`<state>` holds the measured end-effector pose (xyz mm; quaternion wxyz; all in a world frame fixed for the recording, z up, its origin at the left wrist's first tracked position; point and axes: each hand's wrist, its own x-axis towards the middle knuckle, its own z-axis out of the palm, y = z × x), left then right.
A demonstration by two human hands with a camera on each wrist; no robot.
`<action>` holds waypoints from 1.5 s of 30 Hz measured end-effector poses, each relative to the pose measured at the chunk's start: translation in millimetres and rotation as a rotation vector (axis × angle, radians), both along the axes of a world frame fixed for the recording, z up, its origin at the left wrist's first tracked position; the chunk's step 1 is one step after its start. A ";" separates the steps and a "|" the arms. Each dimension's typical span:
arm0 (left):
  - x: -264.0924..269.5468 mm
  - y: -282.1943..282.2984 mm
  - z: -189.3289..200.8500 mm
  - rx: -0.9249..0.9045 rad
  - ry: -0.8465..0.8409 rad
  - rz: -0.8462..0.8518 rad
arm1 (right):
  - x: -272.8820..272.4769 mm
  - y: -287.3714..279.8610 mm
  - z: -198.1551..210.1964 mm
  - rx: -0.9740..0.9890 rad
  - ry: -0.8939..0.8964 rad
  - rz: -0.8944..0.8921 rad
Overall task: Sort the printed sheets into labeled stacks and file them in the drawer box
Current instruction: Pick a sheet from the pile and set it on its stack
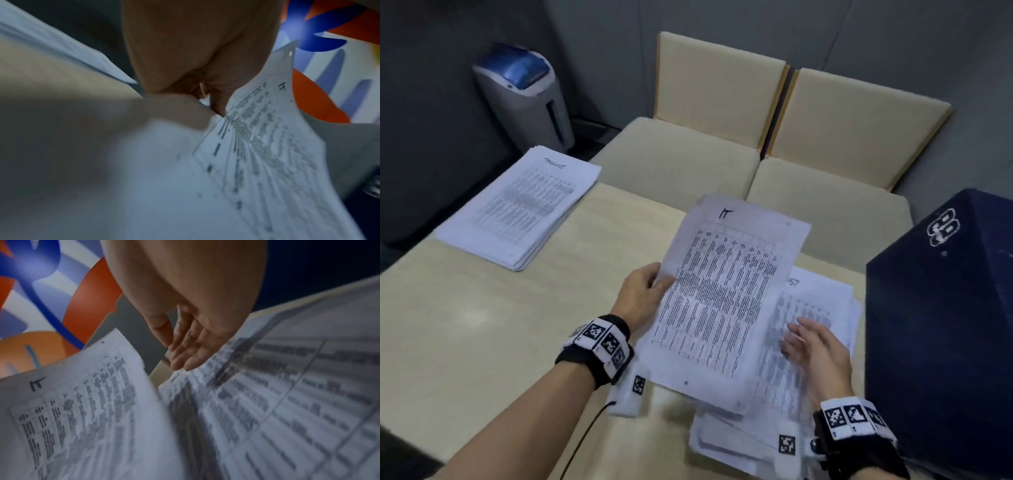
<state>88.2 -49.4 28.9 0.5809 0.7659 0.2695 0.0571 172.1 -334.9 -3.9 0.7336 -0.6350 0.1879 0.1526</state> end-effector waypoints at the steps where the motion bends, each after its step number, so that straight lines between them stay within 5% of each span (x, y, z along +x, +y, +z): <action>1: -11.4 21.8 1.8 0.016 0.027 0.017 | -4.4 13.0 -1.7 -0.019 -0.015 0.031; 8: -143.1 189.1 -22.7 0.304 0.434 0.028 | -37.5 99.5 -5.1 -0.247 -0.203 0.355; 16: -277.0 332.2 -49.8 0.586 0.748 0.048 | -89.6 215.1 -37.8 -1.010 -0.296 0.931; 21: -301.1 389.0 -62.7 0.709 0.806 0.030 | -103.0 241.2 -48.5 -1.373 -0.142 1.200; 24: -309.4 405.1 -66.7 0.856 0.890 0.152 | -94.8 242.4 -48.1 -1.341 -0.070 1.205; 27: -307.0 398.3 -66.3 1.024 0.782 0.234 | -92.5 247.4 -39.9 -1.319 -0.018 1.202; 30: -293.1 387.3 -74.8 0.934 0.671 0.023 | -92.1 252.6 -33.0 -1.325 0.010 1.206; 36: -257.7 372.6 -79.8 0.775 0.754 -0.232 | -90.2 259.2 -19.3 -1.313 -0.006 1.194; 41: -226.0 375.1 -68.4 0.890 0.815 -0.207 | -99.9 251.5 -11.7 -1.104 -0.129 0.875; 45: -191.4 350.5 -58.2 0.991 0.660 -0.151 | -99.2 232.8 2.2 -0.981 -0.266 0.691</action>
